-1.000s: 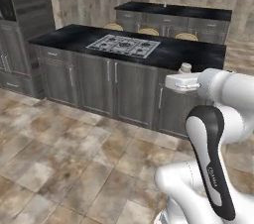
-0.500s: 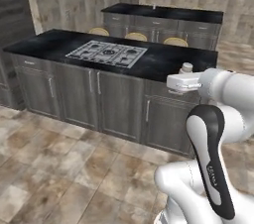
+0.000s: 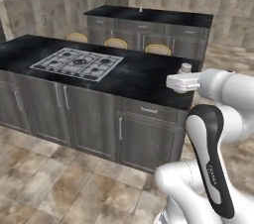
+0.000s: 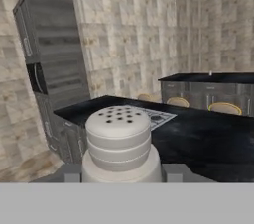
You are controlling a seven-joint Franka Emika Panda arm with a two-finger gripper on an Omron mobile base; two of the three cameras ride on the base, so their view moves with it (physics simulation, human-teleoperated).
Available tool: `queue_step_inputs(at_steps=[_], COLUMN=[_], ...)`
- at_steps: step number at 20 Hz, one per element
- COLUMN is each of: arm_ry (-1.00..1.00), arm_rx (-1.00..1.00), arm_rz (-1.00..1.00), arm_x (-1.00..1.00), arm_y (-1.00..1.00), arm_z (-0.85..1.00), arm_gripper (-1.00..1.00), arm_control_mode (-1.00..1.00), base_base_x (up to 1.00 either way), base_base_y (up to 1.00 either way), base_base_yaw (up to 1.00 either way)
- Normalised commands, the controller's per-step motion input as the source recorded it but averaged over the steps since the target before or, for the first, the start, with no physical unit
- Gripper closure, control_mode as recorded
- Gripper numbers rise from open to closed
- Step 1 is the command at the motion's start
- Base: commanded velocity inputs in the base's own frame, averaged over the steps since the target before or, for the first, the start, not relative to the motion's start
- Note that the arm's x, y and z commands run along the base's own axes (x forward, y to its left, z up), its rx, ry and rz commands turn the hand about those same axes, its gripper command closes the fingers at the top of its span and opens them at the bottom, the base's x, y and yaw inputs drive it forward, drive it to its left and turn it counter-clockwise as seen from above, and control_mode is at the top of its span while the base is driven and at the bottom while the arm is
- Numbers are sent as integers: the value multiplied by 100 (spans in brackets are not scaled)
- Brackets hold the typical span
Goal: The dining table condiment station is running low on shaker. Refill the condiment station by opening the cabinet and taking the shaker from the cabinet and placing it on the dining table.
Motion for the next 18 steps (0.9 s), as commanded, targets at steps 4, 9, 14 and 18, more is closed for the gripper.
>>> queue_step_inputs(at_steps=[4,9,14,18], arm_ry=[0,0,0,0], arm_rx=[0,0,0,0], arm_rz=[0,0,0,0], arm_x=[0,0,0,0], arm_y=[0,0,0,0], arm_z=[0,0,0,0], arm_gripper=[100,100,100,100], arm_control_mode=[100,100,100,100], base_base_x=[3,14,34,62], base_base_y=[-100,-100,-100,-100], base_base_yaw=[0,0,2,5])
